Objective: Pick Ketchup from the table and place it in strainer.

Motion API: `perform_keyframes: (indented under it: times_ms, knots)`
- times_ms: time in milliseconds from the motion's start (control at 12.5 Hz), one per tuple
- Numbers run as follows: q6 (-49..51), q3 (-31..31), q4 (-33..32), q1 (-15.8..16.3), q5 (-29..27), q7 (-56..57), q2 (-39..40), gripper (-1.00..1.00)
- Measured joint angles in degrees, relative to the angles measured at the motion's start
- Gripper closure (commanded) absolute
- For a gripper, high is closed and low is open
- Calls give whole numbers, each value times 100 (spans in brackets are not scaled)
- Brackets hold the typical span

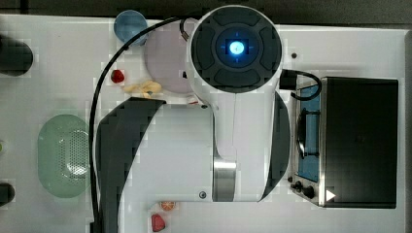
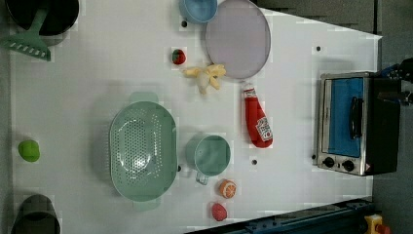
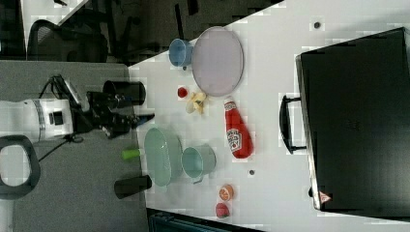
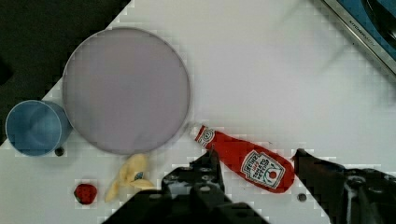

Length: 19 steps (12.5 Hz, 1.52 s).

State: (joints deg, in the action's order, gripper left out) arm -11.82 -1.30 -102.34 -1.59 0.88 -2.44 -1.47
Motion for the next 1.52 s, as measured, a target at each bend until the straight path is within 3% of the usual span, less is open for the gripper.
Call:
perform_keyframes:
  times_ms: [80,240,560,880,1200,1520]
  knots:
    - [557,-200,-353,-213,-88,2,-310,-59]
    - [1055,-306,-839,-350,-118,2,-1000,-100]
    - [861,-387,-627,-459,-195,2,-1343,-100]
    - [48,-468,-929,-508,-246,457,-815,-100]
    - [-906,-590,-1751,-495,-273,2354,-59,-100]
    - [-1783,-724,-2557,-496,-251,4444,81,-100]
